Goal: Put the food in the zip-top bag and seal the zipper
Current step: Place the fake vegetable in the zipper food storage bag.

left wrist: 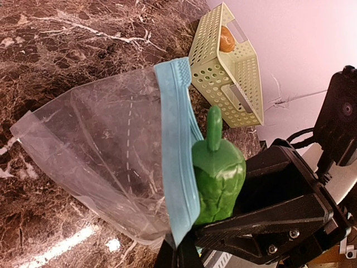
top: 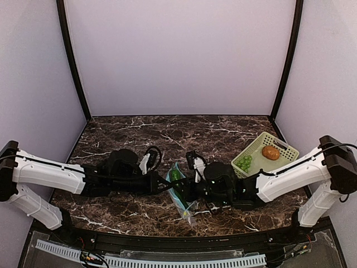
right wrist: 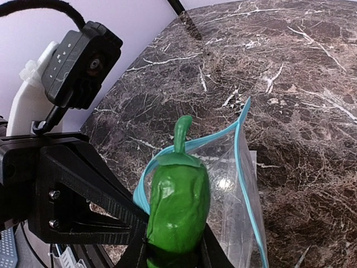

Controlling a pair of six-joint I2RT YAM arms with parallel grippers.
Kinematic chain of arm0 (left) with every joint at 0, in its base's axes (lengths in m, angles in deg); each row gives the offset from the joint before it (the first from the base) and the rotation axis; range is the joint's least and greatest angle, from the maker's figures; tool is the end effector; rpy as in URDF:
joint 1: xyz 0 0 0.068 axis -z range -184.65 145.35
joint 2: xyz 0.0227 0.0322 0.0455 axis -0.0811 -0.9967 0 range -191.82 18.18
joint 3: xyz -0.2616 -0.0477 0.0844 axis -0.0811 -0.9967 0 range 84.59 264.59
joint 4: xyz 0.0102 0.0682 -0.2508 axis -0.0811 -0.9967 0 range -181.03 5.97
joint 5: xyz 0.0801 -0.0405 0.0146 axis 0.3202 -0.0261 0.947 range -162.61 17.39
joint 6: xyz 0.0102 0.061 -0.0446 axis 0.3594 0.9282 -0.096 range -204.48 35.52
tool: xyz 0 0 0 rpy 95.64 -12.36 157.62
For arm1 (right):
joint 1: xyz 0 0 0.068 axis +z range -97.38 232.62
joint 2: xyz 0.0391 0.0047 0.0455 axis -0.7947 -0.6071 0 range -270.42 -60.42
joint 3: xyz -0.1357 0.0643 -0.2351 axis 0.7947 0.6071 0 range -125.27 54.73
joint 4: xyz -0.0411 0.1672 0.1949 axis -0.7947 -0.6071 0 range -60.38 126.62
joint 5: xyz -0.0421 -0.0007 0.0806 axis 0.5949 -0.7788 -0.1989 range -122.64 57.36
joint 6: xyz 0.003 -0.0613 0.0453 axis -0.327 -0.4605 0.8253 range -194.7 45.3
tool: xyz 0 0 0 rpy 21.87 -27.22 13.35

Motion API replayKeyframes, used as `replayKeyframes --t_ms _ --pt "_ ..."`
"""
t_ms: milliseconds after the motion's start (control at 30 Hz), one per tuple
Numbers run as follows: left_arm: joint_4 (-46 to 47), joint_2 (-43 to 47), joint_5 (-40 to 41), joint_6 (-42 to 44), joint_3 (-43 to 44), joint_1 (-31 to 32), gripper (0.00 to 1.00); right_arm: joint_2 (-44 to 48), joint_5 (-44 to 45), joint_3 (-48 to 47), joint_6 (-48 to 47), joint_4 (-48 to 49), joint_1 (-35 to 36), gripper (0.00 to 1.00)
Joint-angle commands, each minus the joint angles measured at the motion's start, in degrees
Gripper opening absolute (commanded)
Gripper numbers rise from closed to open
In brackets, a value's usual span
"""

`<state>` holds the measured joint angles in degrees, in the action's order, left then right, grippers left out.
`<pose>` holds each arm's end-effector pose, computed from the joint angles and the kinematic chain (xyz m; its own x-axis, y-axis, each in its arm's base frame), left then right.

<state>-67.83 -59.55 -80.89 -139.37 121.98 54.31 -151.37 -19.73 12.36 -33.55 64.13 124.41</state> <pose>0.1535 -0.2728 0.2093 -0.8703 -0.1238 -0.4767 0.3541 0.5154 -0.7803 0.1256 0.3360 0.1917 -0.6510 0.0737 -0.7555 -0.5742 0.6032 0.5536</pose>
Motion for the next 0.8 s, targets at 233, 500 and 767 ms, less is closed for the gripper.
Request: replayKeyframes --t_ms 233,500,767 --pt "-0.4 4.5 3.2 -0.2 -1.5 -0.5 0.01 -3.1 0.1 -2.8 3.6 -10.7 0.8 0.0" --pt "-0.8 6.8 5.1 -0.5 -2.6 -0.5 0.01 -3.2 1.6 -3.4 4.3 -14.2 0.8 0.0" --pt "-1.3 7.1 5.3 -0.2 -3.1 -0.5 0.01 -2.3 -0.8 -3.9 -3.9 -13.1 0.8 0.01"
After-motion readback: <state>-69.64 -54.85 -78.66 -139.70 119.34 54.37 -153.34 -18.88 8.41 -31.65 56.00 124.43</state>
